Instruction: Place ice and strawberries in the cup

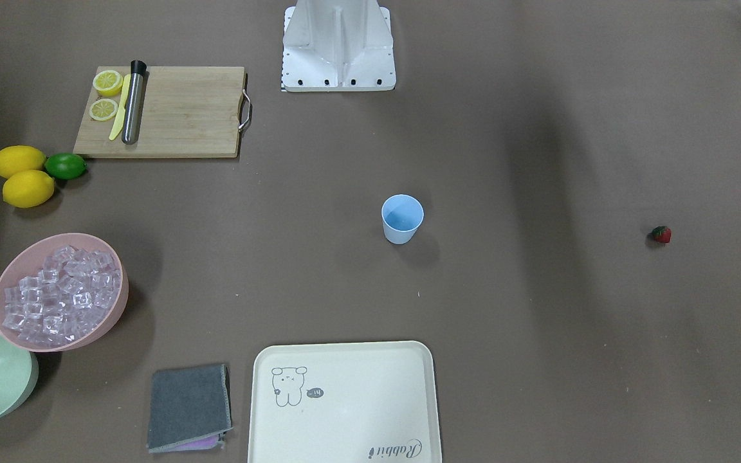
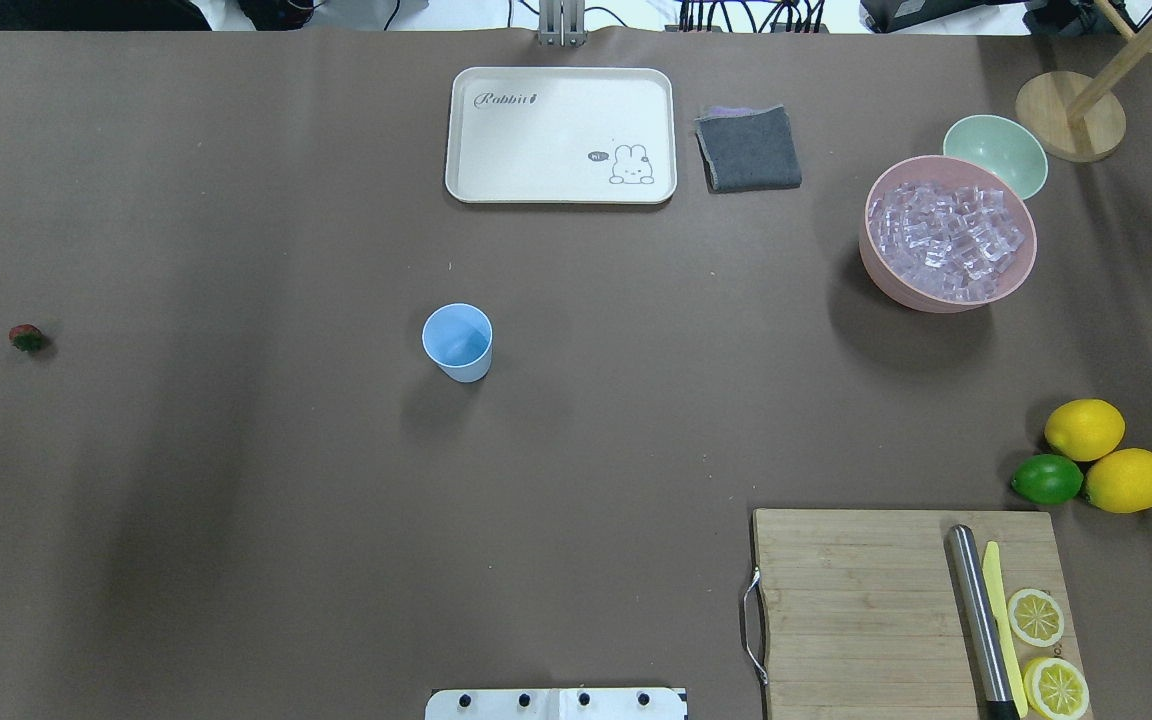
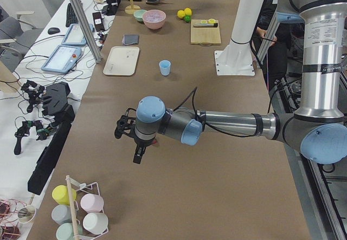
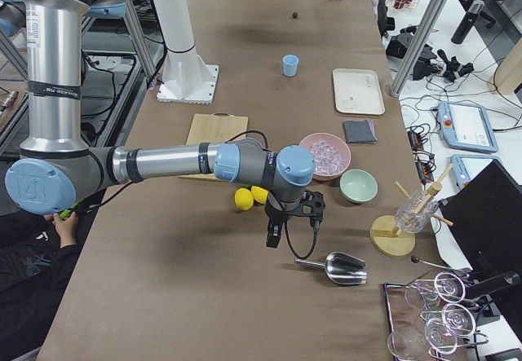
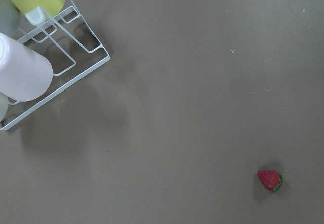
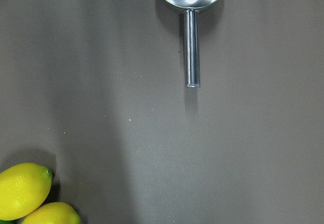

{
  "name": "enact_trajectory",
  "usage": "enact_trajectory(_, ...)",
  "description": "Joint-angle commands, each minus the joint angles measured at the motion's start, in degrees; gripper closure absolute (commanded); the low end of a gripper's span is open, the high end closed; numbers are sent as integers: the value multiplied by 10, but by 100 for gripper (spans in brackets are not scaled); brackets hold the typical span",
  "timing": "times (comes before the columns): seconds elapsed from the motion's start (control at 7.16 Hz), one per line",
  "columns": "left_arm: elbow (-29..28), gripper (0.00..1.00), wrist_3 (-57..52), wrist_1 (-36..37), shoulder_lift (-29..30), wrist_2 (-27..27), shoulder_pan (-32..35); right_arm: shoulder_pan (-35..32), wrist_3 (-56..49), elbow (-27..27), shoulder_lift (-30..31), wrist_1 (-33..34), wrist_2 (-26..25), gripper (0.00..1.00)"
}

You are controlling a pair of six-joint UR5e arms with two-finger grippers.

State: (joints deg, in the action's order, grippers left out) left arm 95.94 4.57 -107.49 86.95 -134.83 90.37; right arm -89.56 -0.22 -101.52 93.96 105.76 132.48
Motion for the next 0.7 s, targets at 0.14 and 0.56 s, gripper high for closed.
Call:
enact_trajectory(0.14,-3,2,-2,0,-3,0,1,0,0,-5,-4,0,1,0)
enact_trajectory(0.56,-4,2,-3,-1,-8,-1,0,0,0,-7,-4,0,4,0)
